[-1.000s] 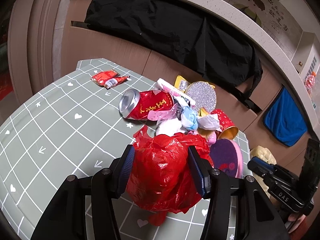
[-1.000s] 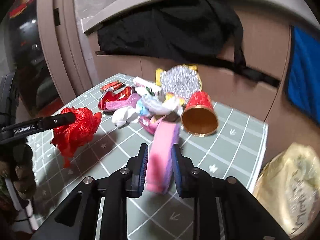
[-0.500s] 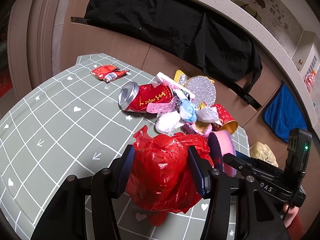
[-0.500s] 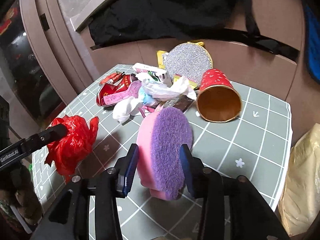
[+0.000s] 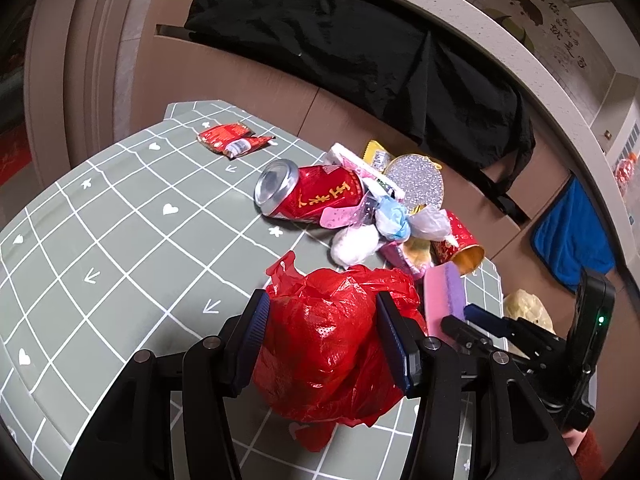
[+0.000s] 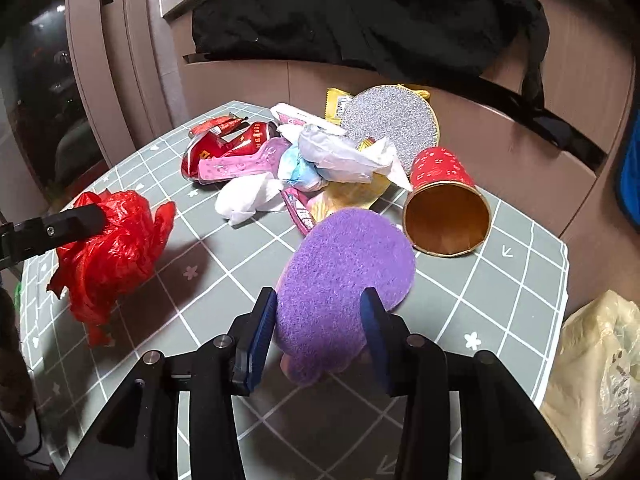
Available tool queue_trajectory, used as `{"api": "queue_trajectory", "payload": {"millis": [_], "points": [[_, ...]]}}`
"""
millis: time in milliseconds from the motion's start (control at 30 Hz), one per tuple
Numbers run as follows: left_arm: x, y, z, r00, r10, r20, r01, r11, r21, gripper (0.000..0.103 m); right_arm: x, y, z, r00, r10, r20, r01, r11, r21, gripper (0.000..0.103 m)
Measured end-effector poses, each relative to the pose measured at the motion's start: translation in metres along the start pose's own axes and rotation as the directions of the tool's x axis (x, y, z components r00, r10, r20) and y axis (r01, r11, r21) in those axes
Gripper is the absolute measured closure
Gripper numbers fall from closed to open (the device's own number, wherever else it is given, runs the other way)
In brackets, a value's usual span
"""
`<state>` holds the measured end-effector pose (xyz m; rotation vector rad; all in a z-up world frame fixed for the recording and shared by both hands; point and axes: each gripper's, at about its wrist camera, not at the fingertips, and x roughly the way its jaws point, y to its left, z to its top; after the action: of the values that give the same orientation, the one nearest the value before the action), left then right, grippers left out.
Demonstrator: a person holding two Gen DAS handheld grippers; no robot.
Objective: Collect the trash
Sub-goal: 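Close the right gripper on the purple-pink sponge and lift it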
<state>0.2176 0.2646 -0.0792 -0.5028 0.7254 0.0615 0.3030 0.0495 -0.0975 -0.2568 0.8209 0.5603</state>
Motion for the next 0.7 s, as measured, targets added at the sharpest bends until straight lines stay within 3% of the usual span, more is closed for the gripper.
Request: {"api": "queue_trajectory", "payload": {"millis": [100, 200, 300, 367, 567, 700], "points": [[-0.001, 0.005, -0.002, 1.0, 0.001, -0.003, -0.001, 1.0, -0.006, 0.049, -0.008, -0.02, -0.002, 0.999, -0.035, 0.011, 0.034, 0.996, 0.082, 0.07], [0.0, 0.005, -0.002, 1.0, 0.003, -0.005, -0.003, 1.0, -0.006, 0.049, -0.021, -0.053, -0.011, 0.997, -0.072, 0.022, 0.066, 0.978, 0.2, 0.068], [0.004, 0.002, -0.001, 1.0, -0.005, -0.01, 0.005, 1.0, -0.003, 0.049, -0.026, -0.075, -0.019, 1.0, -0.017, 0.016, 0.012, 0.965, 0.263, 0.068], [0.006, -0.003, -0.001, 1.0, -0.009, -0.011, 0.009, 1.0, 0.002, 0.049, -0.031, -0.072, -0.021, 1.0, -0.016, 0.026, 0.009, 0.97, 0.243, 0.068], [0.009, -0.015, -0.004, 0.999, -0.017, -0.027, 0.018, 0.999, 0.036, 0.049, -0.026, -0.036, -0.005, 0.994, -0.087, 0.063, 0.085, 0.996, 0.03, 0.069], [0.006, -0.014, -0.005, 1.0, -0.004, -0.021, 0.005, 0.999, 0.05, 0.048, -0.021, -0.061, 0.005, 0.998, 0.015, 0.059, -0.022, 0.992, 0.126, 0.069]]}}
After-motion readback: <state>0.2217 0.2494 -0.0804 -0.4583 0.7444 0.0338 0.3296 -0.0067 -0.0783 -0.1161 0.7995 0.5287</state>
